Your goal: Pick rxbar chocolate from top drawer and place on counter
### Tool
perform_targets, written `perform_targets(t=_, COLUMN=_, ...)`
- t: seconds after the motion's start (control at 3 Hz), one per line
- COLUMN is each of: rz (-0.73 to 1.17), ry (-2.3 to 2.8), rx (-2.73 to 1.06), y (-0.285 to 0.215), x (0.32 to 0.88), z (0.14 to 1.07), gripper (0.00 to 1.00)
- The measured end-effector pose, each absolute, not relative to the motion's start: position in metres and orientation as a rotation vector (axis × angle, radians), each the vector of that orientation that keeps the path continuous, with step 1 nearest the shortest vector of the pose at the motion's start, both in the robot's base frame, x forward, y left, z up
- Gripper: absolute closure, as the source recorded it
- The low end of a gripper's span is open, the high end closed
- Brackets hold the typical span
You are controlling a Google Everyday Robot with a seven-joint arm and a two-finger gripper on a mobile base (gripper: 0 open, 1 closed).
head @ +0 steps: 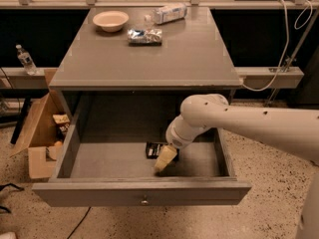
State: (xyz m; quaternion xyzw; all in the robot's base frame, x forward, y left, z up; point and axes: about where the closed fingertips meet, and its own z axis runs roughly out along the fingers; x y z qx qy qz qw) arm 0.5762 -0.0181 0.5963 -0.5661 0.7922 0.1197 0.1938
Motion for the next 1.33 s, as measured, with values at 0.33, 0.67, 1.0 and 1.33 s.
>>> perform_targets(t=0.33, rz=0.307, ry=2.219, rx=-1.586, y=-0.022, x=0.577, z=0.593, gripper=0.14)
perform_targets(t=0.67, rz=0.305, ry=2.219, rx=-1.587, y=-0.022, x=0.577, z=0.593, gripper=0.36)
perform_targets(t=1.0, rz=0.338, ry=2.211, rx=-1.571, y=-0.024, x=0.577, z=0.594, gripper=0.61)
perform_targets(t=1.33, rz=0.407, ry=2.181, rx=-1.523, y=-0.030, x=0.578, z=0.605, gripper=0.84)
